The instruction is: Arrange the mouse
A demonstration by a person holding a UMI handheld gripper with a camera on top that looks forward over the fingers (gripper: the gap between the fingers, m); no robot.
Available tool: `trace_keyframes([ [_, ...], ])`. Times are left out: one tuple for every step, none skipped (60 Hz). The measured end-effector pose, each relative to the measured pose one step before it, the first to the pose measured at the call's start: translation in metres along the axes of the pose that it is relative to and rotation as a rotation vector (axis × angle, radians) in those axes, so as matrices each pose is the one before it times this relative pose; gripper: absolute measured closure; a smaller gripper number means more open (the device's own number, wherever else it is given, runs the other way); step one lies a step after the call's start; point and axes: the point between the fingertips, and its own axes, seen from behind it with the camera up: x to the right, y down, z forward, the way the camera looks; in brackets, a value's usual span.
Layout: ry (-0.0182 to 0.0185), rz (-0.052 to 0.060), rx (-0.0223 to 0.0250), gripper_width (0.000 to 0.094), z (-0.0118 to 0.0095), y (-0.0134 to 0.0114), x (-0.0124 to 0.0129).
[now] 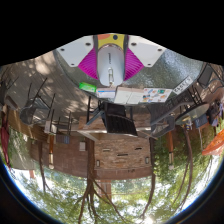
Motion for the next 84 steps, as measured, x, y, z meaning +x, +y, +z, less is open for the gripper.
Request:
trace_keyframes([
  [0.00502, -0.0002, -0.03081, 0.0599, 0.00716, 0.01833, 0.00846],
  [0.00102, -0.0003, -0.03179, 0.0595, 0.00709, 0.0176, 0.00676],
  [-0.00146, -0.0011, -0.03206, 0.0595, 0.00685, 0.01617, 0.00546],
  [-0.00102, 0.0005, -0.02955, 0.0596, 0.00559, 0.01739, 0.00528],
  [-0.00247, -0.0006, -0.02244, 0.0594, 0.01382, 0.02452, 0.00766],
  [-0.00109, 0.0023, -0.02193, 0.0594, -0.00705, -0.00359, -0.00011],
  [-0.00082, 0.0029, -0.01482, 0.0592, 0.00233, 0.00393, 0.00204],
  [-0.00089, 0.0014, -0.01177, 0.0591, 0.00066, 0.00238, 0.00102],
  [-0.00146, -0.0013, -0.00986, 0.059, 0.0017, 0.00478, 0.00143],
  [-0.00359, -0.0039, -0.01141, 0.0582, 0.00185, 0.00472, 0.00054],
  [-0.0038, -0.004, -0.01487, 0.0552, 0.01122, 0.01904, 0.00409],
  [-0.00275, -0.0019, -0.01683, 0.0527, 0.00143, 0.01006, 0.00251],
  [-0.00264, 0.0009, -0.01609, 0.0501, 0.00282, 0.00536, 0.00072],
  [-0.00414, 0.0029, -0.01431, 0.0481, 0.00215, 0.00445, 0.00037],
  [-0.00608, 0.0038, -0.01163, 0.0455, 0.00115, 0.00351, -0.00052],
  [-0.0069, 0.0031, -0.01011, 0.0434, 0.00067, 0.00289, -0.00081],
  [-0.00434, 0.0013, -0.00599, 0.0417, -0.00038, 0.00128, -0.00034],
  [-0.00084, -0.0005, 0.00298, 0.0388, -0.00126, -0.00115, 0.00023],
  [0.00299, -0.0031, -0.00099, 0.0344, -0.00198, -0.00384, -0.0005],
  [0.00409, -0.0053, 0.00247, 0.0284, -0.00247, 0.00331, 0.00217],
  [0.00364, -0.0059, 0.00296, 0.0209, -0.00323, -0.00171, 0.00039],
  [0.00341, -0.0058, 0.00539, 0.0124, -0.00341, -0.00262, 0.00025],
  [0.00552, -0.0048, 0.00852, 0.0063, -0.00324, -0.0011, 0.00136],
  [0.00503, -0.0057, 0.00973, 0.008, -0.0033, -0.00334, 0.00068],
  [0.00068, -0.0034, 0.00248, 0.0095, -0.00593, -0.01394, 0.00047],
  [0.0028, -0.0011, 0.00651, 0.0101, -0.00455, -0.00333, 0.00047],
  [0.0011, -0.0001, 0.00537, 0.0096, -0.00469, -0.00125, -0.00028],
  [0.00038, 0.0013, 0.00542, 0.0089, -0.00545, -0.00212, -0.00062],
  [-0.00094, 0.0016, 0.00552, 0.008, -0.00585, -0.00087, -0.0013],
  [-0.00123, 0.0007, 0.00548, 0.0075, -0.00637, -0.00061, -0.00192],
  [0.00254, -0.0008, 0.00432, 0.0073, -0.00717, 0.00128, -0.00296],
  [0.00173, -0.0004, 0.00506, 0.0076, -0.00724, -0.0003, -0.00099],
  [0.00249, -0.0012, 0.00568, 0.0076, -0.00702, -0.00082, -0.00078],
  [0.00368, -0.0025, 0.00547, 0.0077, -0.00754, -0.00064, -0.00063],
  [0.00378, -0.0031, 0.00421, 0.0077, -0.00614, -0.00503, 0.00028],
  [0.00629, -0.0058, 0.00571, 0.0074, -0.00734, -0.00121, 0.00047],
  [0.00636, -0.0047, 0.00567, 0.0076, -0.00776, -0.00101, -0.00023],
  [0.00622, -0.0042, 0.00537, 0.0076, -0.00766, -0.00109, -0.00024],
  [0.00546, -0.0032, 0.00478, 0.0076, -0.00767, -0.00076, -0.00046],
  [0.0042, -0.0021, 0.00393, 0.0077, -0.00745, -0.0006, -0.00084],
  [0.00348, -0.0011, 0.00392, 0.0076, -0.00787, -0.00046, -0.00089],
  [0.0014, 0.0012, 0.00468, 0.0076, -0.01014, -0.0007, 0.00067],
  [0.00157, 0.0009, 0.00481, 0.0074, -0.00838, -0.00064, -0.00123],
  [0.00109, -0.0001, 0.00407, 0.0069, -0.00831, -0.00024, -0.00121],
  [0.00085, -0.0015, 0.00224, 0.0067, -0.00857, 0.00021, -0.00131],
  [0.00143, -0.0031, 0.00043, 0.0069, -0.00847, -0.00127, -0.00058],
  [0.00161, -0.002, 0.00199, 0.007, -0.00721, 0.00028, -0.00109],
  [0.00258, -0.0013, 0.00356, 0.0071, -0.00731, 0.00001, -0.00093],
  [0.00343, -0.0015, 0.00347, 0.0072, -0.00692, 0.00001, -0.00092],
  [0.00423, -0.0018, 0.00245, 0.0073, -0.00685, 0.00065, -0.00039],
  [0.00448, -0.0027, 0.00132, 0.0073, -0.01191, 0.00234, 0.00113],
  [0.00503, -0.0018, 0.00215, 0.0074, -0.00706, 0.00097, 0.00028],
  [0.00419, -0.0019, 0.00264, 0.0076, -0.00668, 0.00059, -0.00002],
  [0.00312, -0.0017, 0.00268, 0.0078, -0.0064, 0.00092, -0.00026],
  [0.0028, -0.0018, 0.0023, 0.0082, -0.00629, 0.00116, -0.00034],
  [0.00233, -0.0018, 0.00111, 0.0079, -0.00596, 0.00112, -0.00028],
  [0.00151, -0.0009, 0.00159, 0.008, -0.00823, 0.00127, 0.00072],
  [0.00117, -0.0011, 0.00183, 0.0083, -0.00557, 0.00071, -0.00034],
  [0.00046, -0.0014, 0.00158, 0.0083, -0.00547, 0.00074, -0.0005],
  [0.00038, -0.0012, 0.00165, 0.0082, -0.00505, 0.00059, -0.0006],
  [0.0008, -0.0012, 0.00273, 0.0081, -0.00425, 0.00052, -0.00029],
  [0.00118, -0.0007, 0.00359, 0.008, -0.00472, 0.00033, -0.00022],
  [0.00167, -0.0006, 0.00393, 0.008, -0.00452, 0.00073, -0.00045],
  [0.00189, -0.001, 0.00222, 0.0081, -0.004, 0.00025, 0.00001],
  [0.00118, -0.0013, 0.00179, 0.0079, -0.00381, 0.00026, -0.00009],
  [0.00071, -0.0011, 0.00182, 0.0079, -0.00494, 0.00058, 0.00049],
  [0.0009, -0.0008, 0.00107, 0.008, -0.00361, 0.00005, -0.00001],
  [0.00029, 0.0009, 0.00093, 0.0081, -0.00328, -0.00023, -0.00012],
  [-0.00031, 0.0028, 0.00039, 0.0081, -0.00284, 0.00006, -0.00043],
  [-0.00035, 0.0025, 0.00038, 0.0079, -0.00264, 0.00022, -0.00042],
  [0.00101, 0.0013, 0.00206, 0.0081, -0.0017, 0.00235, -0.00086],
  [0.00266, -0.0013, 0.00312, 0.008, -0.00225, -0.00008, 0.00018],
  [0.00248, -0.0012, 0.00364, 0.0081, -0.00217, -0.00042, 0.00042],
  [0.00162, 0.0012, 0.0038, 0.008, -0.00195, -0.00115, 0.00034],
  [-0.00052, 0.0029, 0.00238, 0.0081, -0.00165, -0.00059, -0.00009],
  [-0.00144, 0.0036, -0.001, 0.0081, -0.00163, 0.00008, -0.00019],
  [-0.00156, 0.0019, -0.00324, 0.0081, -0.00138, 0.00073, -0.00009],
  [-0.00071, -0.0006, -0.00363, 0.0081, -0.00156, 0.0009, -0.00019],
  [-0.00033, -0.0021, -0.00351, 0.0081, -0.00067, 0.00312, -0.00154],
  [0.00011, -0.0044, -0.00234, 0.0081, -0.0008, 0.00094, 0.00025],
  [0.00106, -0.0053, -0.00134, 0.0081, 0.00031, 0.00096, -0.00039],
  [0.00143, -0.0055, 0.00056, 0.0081, -0.00073, 0.0006, 0.00062],
  [0.00216, -0.0065, 0.0017, 0.008, -0.00051, 0.00021, 0.00055],
  [0.00217, -0.006, 0.00148, 0.0081, -0.00051, 0.00023, 0.00074],
])
